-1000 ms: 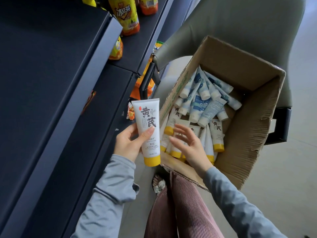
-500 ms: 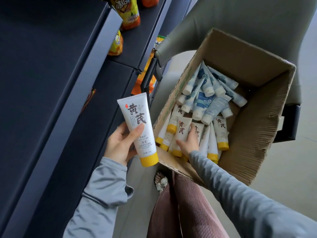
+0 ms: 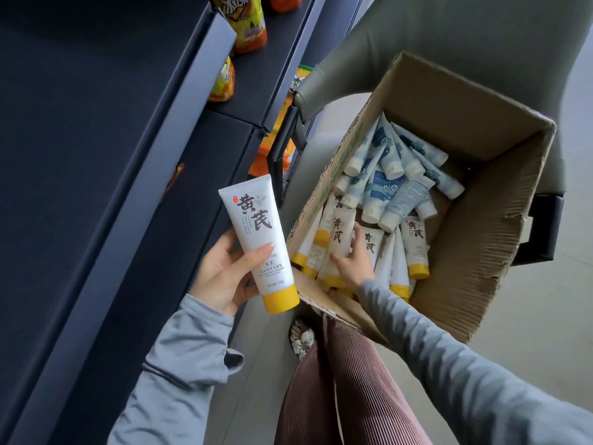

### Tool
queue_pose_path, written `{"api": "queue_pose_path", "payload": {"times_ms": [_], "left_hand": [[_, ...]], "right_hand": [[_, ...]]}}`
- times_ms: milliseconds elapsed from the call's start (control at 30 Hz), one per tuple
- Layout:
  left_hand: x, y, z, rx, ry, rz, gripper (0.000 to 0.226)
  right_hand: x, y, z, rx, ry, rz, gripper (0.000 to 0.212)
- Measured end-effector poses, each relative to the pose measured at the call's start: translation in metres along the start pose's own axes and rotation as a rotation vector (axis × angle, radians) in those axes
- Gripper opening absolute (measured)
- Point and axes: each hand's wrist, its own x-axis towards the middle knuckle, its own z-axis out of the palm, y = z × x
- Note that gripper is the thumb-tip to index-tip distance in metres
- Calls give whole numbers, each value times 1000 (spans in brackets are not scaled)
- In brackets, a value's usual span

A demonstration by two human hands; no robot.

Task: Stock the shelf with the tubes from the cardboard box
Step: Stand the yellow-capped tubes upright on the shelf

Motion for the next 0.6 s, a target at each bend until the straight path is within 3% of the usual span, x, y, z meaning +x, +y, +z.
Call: {"api": "queue_pose_path", "payload": {"times_ms": [200,333,600], "left_hand": [[-20,24,2,-15,15,71,49],[-41,46,4,-41,38,145,38],[-96,72,4,-32,68,205,39]], "right_hand": [[-37,-53,-25,383,-61,-48,50],[-71,-92,-42,512,-111,-7,42],[-137,-168,-63,736,-259,25,44]]}}
